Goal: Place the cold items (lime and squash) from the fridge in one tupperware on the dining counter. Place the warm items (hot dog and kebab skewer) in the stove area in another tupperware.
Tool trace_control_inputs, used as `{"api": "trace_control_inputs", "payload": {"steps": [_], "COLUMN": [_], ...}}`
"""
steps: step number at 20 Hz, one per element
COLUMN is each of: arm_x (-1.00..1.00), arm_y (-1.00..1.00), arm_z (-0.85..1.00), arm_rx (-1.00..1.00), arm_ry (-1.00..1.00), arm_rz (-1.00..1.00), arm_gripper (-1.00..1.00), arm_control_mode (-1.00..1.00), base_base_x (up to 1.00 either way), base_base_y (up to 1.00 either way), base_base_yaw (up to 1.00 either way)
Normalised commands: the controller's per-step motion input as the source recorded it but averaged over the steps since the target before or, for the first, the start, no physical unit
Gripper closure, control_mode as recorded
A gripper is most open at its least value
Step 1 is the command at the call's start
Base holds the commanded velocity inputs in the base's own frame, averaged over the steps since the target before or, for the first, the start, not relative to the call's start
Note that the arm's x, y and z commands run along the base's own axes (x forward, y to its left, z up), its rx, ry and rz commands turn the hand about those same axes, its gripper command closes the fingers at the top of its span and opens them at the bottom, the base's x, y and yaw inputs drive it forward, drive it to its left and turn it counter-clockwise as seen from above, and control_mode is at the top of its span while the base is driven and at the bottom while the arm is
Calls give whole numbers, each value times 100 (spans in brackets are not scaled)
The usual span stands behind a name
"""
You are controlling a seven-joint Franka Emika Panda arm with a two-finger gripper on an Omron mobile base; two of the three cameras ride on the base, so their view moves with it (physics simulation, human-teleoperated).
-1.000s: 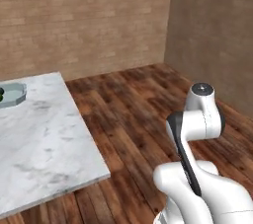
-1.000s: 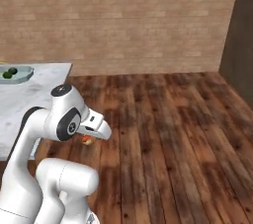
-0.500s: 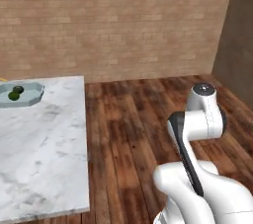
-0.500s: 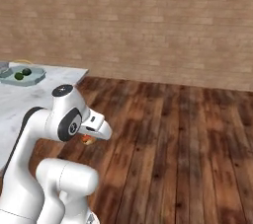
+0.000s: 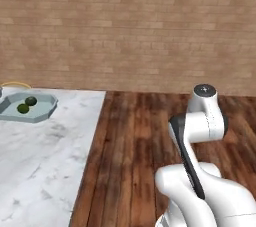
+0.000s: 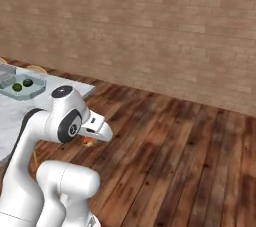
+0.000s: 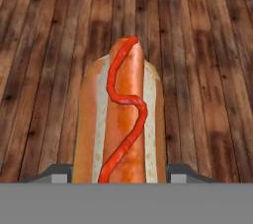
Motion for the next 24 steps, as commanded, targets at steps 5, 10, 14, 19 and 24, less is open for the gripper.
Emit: {"api": "trace_control_inputs", "payload": {"steps": [5, 10, 14, 19, 24], "arm_x": [0, 0, 0, 0, 0], "arm_y": [0, 0, 0, 0, 0], "arm_z": [0, 0, 0, 0, 0], "arm_rx": [0, 0, 0, 0, 0], "arm_ry": [0, 0, 0, 0, 0], "arm_rz": [0, 0, 0, 0, 0], "arm_gripper": [100, 100, 100, 100, 100], "arm_control_mode": [100, 100, 100, 100, 100], "base_base_x": [97, 100, 100, 100, 99], "base_base_y": [-82, -73, -69, -68, -66], "base_base_yaw": [44, 45, 48, 49, 51]}}
